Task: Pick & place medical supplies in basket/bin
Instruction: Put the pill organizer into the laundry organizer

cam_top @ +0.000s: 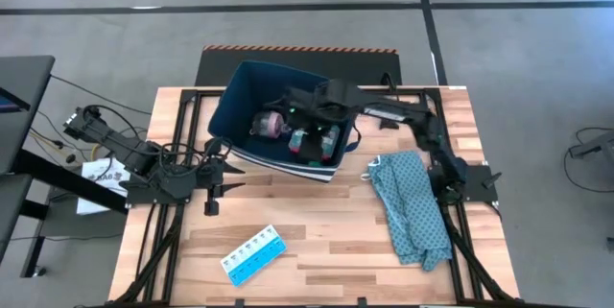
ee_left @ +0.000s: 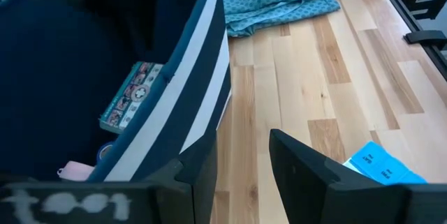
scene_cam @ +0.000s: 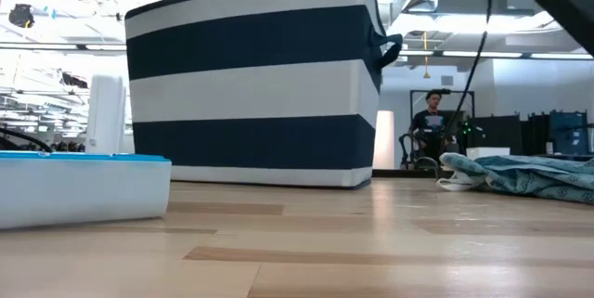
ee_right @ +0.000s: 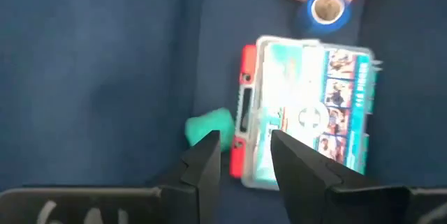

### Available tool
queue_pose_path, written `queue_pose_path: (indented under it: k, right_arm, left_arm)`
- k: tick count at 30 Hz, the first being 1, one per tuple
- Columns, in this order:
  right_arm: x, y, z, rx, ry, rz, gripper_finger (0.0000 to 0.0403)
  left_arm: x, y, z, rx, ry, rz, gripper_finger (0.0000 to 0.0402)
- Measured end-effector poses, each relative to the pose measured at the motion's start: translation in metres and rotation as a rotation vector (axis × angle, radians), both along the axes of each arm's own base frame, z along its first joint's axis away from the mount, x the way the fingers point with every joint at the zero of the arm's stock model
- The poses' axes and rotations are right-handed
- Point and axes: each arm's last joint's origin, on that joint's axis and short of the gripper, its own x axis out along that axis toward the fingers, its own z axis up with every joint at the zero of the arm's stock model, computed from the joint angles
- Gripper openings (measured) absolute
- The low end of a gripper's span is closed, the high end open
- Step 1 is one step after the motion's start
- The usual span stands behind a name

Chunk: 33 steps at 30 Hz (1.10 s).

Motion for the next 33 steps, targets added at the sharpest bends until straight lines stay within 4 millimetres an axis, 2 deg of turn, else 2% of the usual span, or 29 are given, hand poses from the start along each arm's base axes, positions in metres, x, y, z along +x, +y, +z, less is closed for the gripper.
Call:
queue_pose_path:
  k: [11,15,19,26,33]
  right_arm:
    - [-0.051,0.022,0.081,-0.018,-0.216,0.002,0.0122]
    - [-0.066,0.041,0.102,-0.022,-0.293,0.048,0.0123]
    - [-0.074,0.068,0.118,-0.021,-0.379,0.129,0.0122]
    - [-0.065,0.130,0.116,-0.039,-0.456,0.388,0.0123]
    - [-0.047,0.184,0.080,-0.057,-0.356,0.612,0.0122]
  left_arm:
    - [0.000,0.000,0.000,-0.010,0.001,-0.002,0.0122]
    - [0.000,-0.001,0.000,-0.072,0.005,-0.002,0.0122]
    - [0.000,-0.004,-0.002,-0.235,0.028,-0.003,0.0122]
    - [-0.001,-0.007,-0.036,-0.463,0.143,0.082,0.0122]
    - [-0.002,-0.011,-0.086,-0.616,0.262,0.106,0.0122]
